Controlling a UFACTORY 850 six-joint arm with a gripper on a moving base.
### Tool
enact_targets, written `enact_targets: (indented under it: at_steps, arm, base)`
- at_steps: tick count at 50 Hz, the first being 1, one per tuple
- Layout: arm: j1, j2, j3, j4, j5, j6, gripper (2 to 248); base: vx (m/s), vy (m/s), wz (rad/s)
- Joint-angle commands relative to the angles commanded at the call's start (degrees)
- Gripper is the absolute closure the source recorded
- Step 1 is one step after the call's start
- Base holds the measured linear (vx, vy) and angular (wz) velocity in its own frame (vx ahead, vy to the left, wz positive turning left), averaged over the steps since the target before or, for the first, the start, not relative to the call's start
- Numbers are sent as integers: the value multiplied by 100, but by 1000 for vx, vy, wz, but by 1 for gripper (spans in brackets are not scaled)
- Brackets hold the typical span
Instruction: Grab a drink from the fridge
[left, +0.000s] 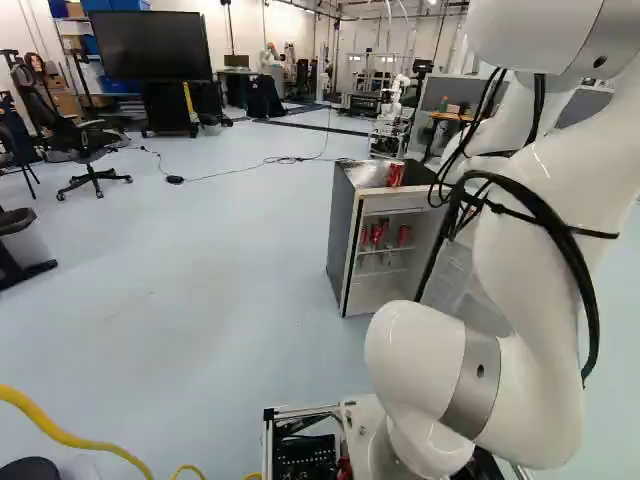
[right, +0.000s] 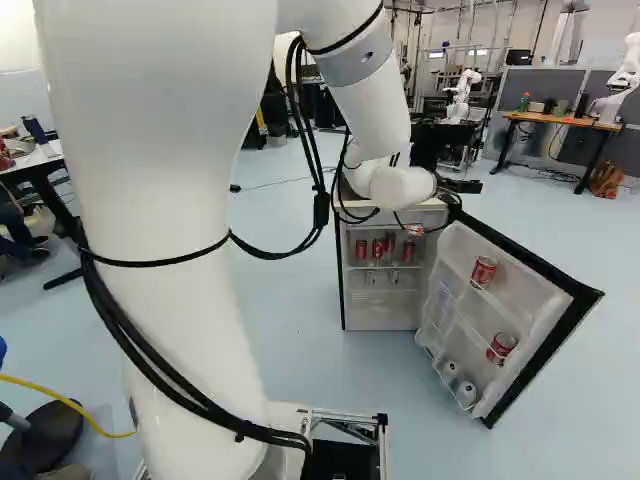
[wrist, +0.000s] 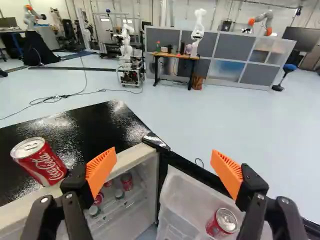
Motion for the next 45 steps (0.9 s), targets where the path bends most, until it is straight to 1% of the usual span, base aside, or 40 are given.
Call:
enact_targets:
  at_steps: [45]
  arm:
    - [-666, -88, -702, 1167, -1733, 0, 3]
  base:
    - [0, 0, 0]
